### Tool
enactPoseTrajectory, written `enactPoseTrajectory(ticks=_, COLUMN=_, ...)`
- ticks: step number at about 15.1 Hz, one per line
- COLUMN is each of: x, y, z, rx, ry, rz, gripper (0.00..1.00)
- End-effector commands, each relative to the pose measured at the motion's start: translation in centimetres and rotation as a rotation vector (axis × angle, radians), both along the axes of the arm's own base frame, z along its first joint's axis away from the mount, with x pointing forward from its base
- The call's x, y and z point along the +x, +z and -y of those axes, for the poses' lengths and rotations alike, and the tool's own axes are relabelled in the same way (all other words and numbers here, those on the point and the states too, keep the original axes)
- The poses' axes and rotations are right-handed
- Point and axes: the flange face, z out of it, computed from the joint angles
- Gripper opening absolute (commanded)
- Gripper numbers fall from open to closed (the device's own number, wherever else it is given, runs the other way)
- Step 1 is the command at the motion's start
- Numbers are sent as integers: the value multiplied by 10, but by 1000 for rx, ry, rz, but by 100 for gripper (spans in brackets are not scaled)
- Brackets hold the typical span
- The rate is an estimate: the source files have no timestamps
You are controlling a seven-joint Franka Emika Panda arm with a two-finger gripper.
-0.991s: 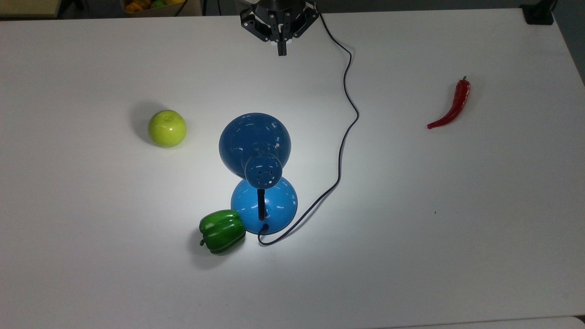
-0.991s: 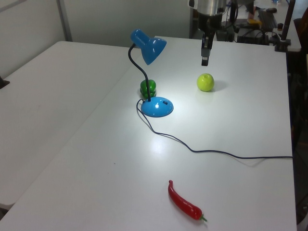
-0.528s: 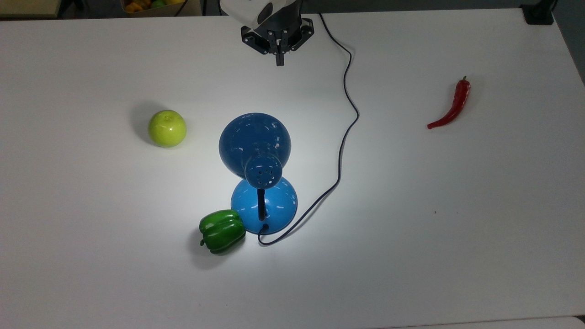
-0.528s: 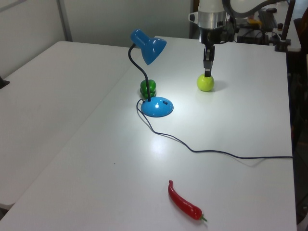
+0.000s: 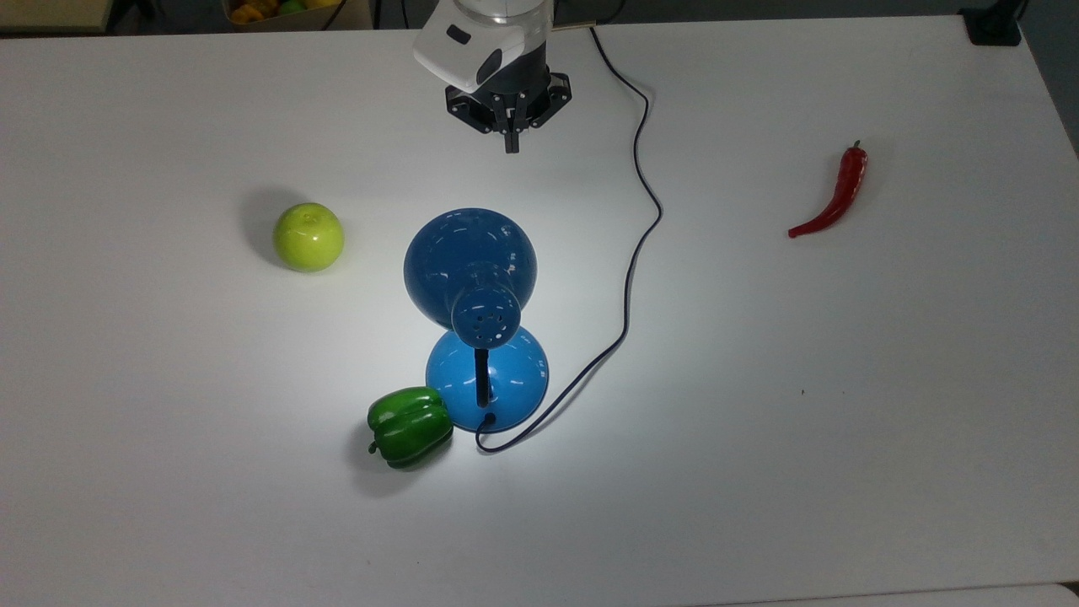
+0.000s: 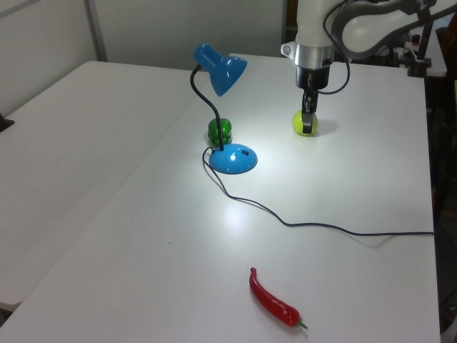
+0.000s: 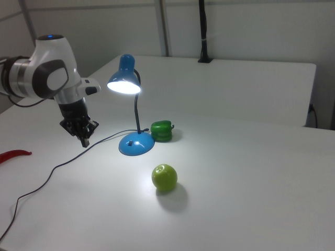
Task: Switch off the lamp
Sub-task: 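Move the gripper toward the blue lamp base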
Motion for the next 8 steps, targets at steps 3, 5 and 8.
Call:
enactPoseTrajectory(ticks=3, x=9, y=-30, z=3, rx=-17, ry=-41, rz=96, gripper=0)
enactPoseTrajectory(ticks=5, x=18, y=-40, z=3, rx=-18, ry=-79, rz=149, gripper=0)
enactPoseTrajectory(ticks=8, x=29, y=-51, z=2, rx=-16, ry=-90, rz=203, gripper=0)
